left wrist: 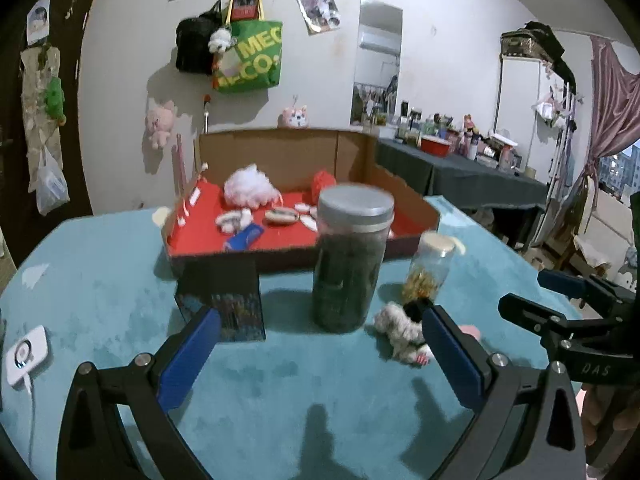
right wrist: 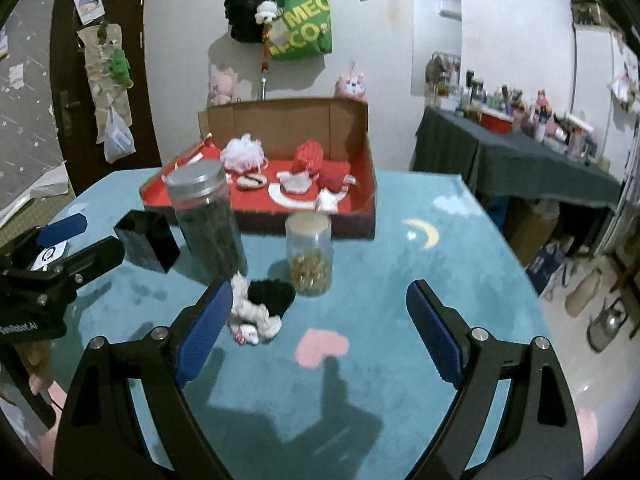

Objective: Organize soft objects
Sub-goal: 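Move both open tools back from the box toward the two scrunchies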

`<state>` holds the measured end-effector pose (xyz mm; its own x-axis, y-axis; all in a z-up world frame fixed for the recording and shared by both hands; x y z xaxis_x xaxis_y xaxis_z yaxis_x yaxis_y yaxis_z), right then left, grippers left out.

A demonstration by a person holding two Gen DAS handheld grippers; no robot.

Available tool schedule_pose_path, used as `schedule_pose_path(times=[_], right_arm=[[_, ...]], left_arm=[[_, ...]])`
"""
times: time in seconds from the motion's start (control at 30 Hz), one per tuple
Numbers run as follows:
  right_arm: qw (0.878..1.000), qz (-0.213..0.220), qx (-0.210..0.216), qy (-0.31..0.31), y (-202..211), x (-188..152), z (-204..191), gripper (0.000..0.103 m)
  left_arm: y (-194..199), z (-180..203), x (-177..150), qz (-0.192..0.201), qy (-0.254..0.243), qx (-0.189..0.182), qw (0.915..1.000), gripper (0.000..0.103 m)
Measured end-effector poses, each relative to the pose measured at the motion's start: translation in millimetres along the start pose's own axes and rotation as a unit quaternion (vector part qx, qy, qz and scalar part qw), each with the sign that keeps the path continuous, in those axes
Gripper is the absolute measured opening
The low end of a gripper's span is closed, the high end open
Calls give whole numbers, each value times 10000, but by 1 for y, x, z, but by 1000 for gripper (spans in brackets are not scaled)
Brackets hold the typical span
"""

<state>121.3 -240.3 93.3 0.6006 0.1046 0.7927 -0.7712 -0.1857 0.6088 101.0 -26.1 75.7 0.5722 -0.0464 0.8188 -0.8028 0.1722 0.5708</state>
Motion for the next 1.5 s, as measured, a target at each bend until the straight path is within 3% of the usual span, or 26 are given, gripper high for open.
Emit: schedule_pose_path(times=[0.53, 0.9, 1.2, 1.3, 1.4, 1.5], right_arm=[[9985, -542, 11, -100, -39, -31, 16, 89], [9936, -931, 581, -272, -62, -19, 26, 89], [9880, -1413, 593, -164, -87, -20, 19, 89], [9847, -1550, 788, -141, -91, -22, 11, 89], [9782, -1596, 1317, -152, -88, -20, -4, 89], [9640, -1753, 1973, -312, -88, -19, -18, 89]], left_arm=[[-36, 13, -24, -685, 91, -211, 9974, 103], [-48, 18, -24, -1034, -24, -409, 9938, 103], [-38, -2, -26, -1018, -43, -353, 9942, 103], [-31, -14, -29, -989, -25, -277, 9947, 103], [-23, -27, -32, -972, 40, -184, 9951, 103], [-19, -34, -34, -983, 90, -180, 9950, 103]])
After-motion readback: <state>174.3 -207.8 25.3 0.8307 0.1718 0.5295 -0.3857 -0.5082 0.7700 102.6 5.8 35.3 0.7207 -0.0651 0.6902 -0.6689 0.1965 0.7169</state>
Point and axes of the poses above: each gripper's, at about its wrist camera, not at the fingertips, and y roughly against the way its jaws point, z to its right, x to its top, the point moved 3 cm from there along -y, roughly the way its jaws point, and after that the axes turned 4 degrees about -z, right-handed, at the moved point
